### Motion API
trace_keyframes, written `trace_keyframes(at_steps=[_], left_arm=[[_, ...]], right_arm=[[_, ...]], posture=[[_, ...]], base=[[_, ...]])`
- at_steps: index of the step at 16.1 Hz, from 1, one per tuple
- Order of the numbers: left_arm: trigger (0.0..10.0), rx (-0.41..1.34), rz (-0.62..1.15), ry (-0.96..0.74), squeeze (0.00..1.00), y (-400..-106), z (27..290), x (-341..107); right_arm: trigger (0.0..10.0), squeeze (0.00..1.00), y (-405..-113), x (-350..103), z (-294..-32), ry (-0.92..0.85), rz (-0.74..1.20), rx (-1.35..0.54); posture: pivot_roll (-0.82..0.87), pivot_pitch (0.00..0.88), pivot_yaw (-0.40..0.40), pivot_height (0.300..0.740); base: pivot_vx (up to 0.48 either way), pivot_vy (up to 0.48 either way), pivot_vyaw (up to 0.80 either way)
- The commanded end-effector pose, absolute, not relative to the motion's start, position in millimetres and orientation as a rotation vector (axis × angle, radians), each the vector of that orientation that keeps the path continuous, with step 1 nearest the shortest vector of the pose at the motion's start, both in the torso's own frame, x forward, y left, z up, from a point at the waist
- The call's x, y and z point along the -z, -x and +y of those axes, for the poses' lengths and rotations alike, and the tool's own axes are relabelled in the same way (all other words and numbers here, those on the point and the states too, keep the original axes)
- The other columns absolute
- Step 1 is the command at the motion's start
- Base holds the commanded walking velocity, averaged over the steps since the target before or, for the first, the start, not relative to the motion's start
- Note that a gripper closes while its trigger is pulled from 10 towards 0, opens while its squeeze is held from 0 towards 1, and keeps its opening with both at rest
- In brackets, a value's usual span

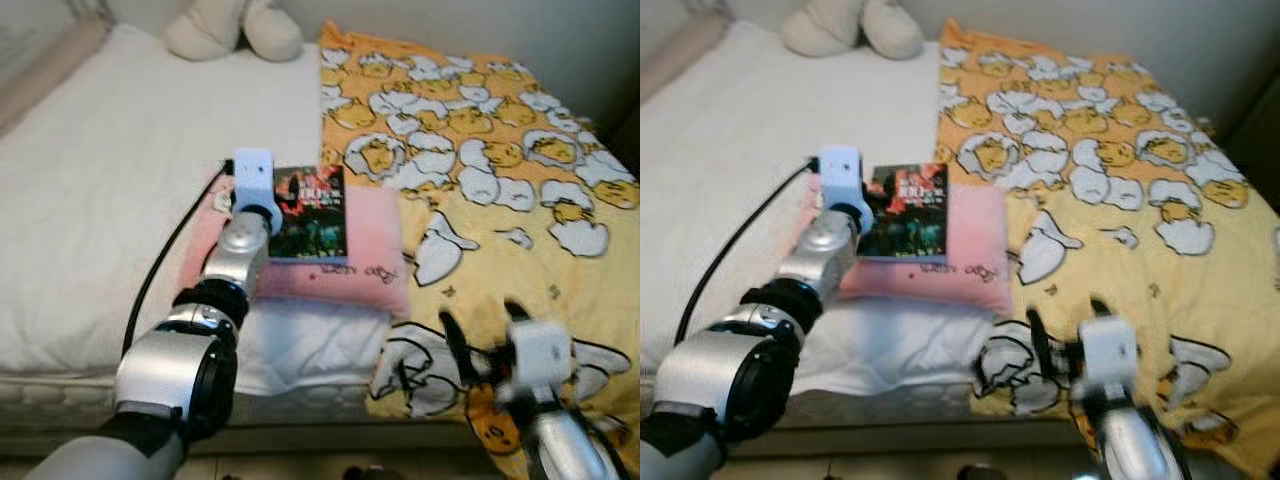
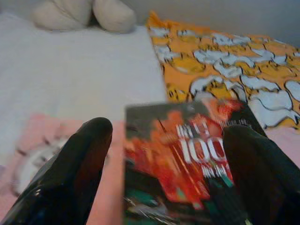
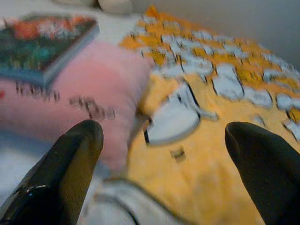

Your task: Clean up the room

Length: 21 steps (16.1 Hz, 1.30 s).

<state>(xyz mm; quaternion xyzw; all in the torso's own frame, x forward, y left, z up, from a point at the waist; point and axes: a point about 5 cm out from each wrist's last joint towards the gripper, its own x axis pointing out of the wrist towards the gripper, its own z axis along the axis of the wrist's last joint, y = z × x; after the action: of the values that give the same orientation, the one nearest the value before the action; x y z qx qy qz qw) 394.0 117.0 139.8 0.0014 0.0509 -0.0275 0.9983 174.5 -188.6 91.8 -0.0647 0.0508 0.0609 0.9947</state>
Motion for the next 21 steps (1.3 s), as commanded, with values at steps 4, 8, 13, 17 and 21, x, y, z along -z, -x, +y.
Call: trace_keyframes(at_steps=[4,8,13,17,21], left_arm=[[10.0,-0.128,0.144,-0.08,0.0,-388,145,-125],[10.0,-0.113,0.168,-0.022,0.0,-381,142,-111],[10.0,-0.108,-0.009,-0.176,0.0,-380,136,-124],[10.0,-0.05,-0.104,-0.274,0.0,-375,119,-127],[10.0,0.042,0.117,-0.033,0.0,-358,106,-85]], right_arm=[[10.0,0.0,-159,-101,-192,0.141,0.152,-0.135],[10.0,0.0,-154,-100,-191,0.14,0.194,-0.145],[10.0,0.0,-155,-98,-192,0.14,0.204,-0.142],[10.0,0.0,-157,-95,-191,0.14,0.213,-0.139],[10.0,0.0,-159,-92,-190,0.138,0.215,-0.135]], posture=[[-0.24,0.119,-0.102,0.74],[-0.23,0.119,-0.103,0.74],[-0.22,0.106,-0.091,0.74],[-0.2,0.094,-0.078,0.74],[-0.2,0.087,-0.071,0.74]], base=[[0.0,0.0,0.0],[0.0,0.0,0.0],[0.0,0.0,0.0],[0.0,0.0,0.0],[0.0,0.0,0.0]])
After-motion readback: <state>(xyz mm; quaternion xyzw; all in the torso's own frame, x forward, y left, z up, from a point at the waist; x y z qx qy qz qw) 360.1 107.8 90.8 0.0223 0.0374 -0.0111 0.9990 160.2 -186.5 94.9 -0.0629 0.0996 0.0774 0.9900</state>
